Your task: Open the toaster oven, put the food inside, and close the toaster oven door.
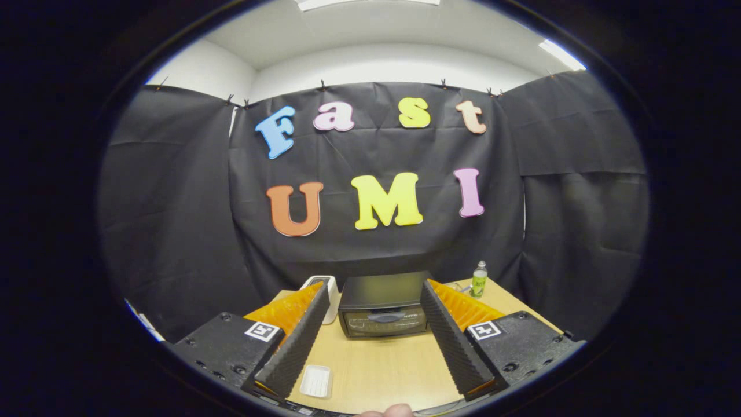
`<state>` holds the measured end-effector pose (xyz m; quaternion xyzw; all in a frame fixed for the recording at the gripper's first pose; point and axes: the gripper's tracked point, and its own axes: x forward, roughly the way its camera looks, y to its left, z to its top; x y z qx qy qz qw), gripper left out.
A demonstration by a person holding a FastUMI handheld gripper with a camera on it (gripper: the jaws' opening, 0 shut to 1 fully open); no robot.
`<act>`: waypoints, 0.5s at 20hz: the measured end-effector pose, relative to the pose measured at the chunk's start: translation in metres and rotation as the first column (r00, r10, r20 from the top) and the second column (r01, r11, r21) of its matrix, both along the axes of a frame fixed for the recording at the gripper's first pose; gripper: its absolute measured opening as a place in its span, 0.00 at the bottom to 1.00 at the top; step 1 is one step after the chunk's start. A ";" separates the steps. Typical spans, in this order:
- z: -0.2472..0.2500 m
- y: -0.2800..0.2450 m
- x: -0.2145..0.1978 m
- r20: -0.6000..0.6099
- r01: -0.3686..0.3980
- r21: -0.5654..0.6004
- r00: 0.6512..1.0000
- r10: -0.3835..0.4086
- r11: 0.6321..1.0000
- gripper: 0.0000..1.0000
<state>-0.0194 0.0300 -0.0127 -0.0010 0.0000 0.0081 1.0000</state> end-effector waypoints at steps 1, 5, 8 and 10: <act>0.000 -0.001 -0.001 -0.001 -0.001 0.002 1.000 0.001 1.000 1.00; -0.003 0.003 0.001 -0.016 -0.013 -0.002 1.000 0.013 1.000 1.00; -0.001 -0.001 0.001 -0.009 -0.007 -0.007 1.000 0.007 1.000 1.00; 0.000 -0.001 0.000 -0.007 -0.008 -0.015 1.000 0.008 1.000 1.00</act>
